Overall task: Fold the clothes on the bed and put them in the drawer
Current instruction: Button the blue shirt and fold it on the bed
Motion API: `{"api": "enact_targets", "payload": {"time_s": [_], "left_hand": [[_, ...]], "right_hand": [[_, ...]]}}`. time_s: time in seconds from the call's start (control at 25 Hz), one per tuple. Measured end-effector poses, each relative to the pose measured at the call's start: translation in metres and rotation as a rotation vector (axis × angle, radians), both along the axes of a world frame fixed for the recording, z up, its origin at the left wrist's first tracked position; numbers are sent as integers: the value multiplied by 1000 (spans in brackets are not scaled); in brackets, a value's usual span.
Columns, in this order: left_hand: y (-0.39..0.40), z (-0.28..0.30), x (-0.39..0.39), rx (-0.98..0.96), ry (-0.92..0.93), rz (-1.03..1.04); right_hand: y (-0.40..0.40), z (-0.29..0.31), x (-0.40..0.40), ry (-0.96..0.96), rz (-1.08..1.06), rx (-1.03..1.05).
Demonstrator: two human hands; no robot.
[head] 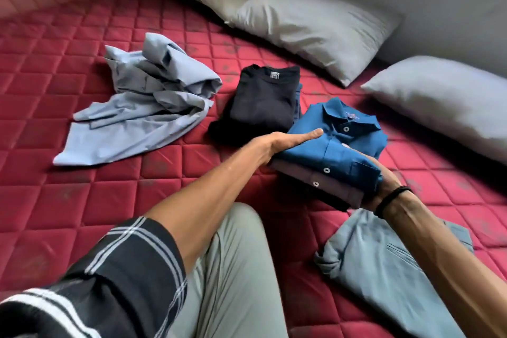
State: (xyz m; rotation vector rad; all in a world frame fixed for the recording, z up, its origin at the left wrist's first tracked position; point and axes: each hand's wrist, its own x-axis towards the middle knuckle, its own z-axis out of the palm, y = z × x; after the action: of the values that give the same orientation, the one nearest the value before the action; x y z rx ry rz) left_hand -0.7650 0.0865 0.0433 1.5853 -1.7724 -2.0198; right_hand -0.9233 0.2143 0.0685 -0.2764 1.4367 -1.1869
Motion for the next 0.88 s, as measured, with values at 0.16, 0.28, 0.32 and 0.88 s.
{"api": "enact_targets", "payload": {"time_s": [0.16,0.28,0.32,0.88], "left_hand": [[21,38,73,26,143,81],[36,56,156,51,274,190],[42,61,187,83,349,246],[90,17,714,-845,-137,1288]], "right_hand": [[16,41,49,-145,157,-192],[5,67,118,-85,242,-245],[0,74,148,-84,309,-299],[-160,-3,688,-221,1168,-382]]}}
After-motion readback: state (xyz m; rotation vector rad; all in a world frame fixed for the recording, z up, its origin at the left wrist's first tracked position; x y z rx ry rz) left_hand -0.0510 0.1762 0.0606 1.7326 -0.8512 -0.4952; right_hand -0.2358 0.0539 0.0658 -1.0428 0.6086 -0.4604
